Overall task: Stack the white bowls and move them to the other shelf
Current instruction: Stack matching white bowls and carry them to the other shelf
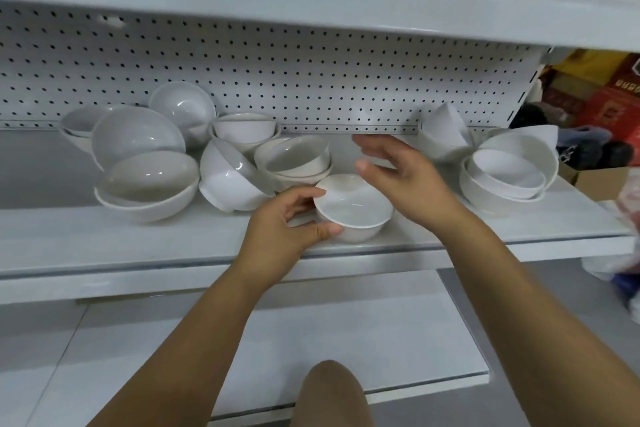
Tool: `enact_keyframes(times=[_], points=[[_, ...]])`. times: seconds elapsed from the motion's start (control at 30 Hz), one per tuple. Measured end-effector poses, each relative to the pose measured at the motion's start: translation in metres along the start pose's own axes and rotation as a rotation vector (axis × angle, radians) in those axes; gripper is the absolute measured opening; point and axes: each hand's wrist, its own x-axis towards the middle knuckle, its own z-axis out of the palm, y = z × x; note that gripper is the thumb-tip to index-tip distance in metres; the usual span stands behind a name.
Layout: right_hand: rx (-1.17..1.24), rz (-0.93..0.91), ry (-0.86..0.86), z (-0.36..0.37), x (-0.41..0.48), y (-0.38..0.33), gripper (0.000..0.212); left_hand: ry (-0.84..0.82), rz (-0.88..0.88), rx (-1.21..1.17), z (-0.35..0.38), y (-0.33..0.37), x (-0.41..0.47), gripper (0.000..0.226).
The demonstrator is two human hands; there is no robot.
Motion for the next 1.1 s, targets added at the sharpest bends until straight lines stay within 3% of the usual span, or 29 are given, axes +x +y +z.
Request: enact_keyframes(times=[0.37,0.47,0.73,1.1], points=[[-0.113,0.048,-0.164,0.025,0.055,0.005,0.028,0.024,0.006,0.062,0.002,0.0,0.001,0.052],[-0.114,0.043,-0.105,0.031,0.053,0.007,0.016,0.016,-0.001,0.063,0.001,0.001,0.001,0.052],[0.106,0.056,0.01,0.032,0.048,0.006,0.021,0.021,0.009,0.086,0.002,0.0,0.0,0.053],[0.28,-0.03,0.341,0.009,-0.018,0.002,0.019,0.033,0.008,0.122,0.005,-0.002,-0.002,0.053]])
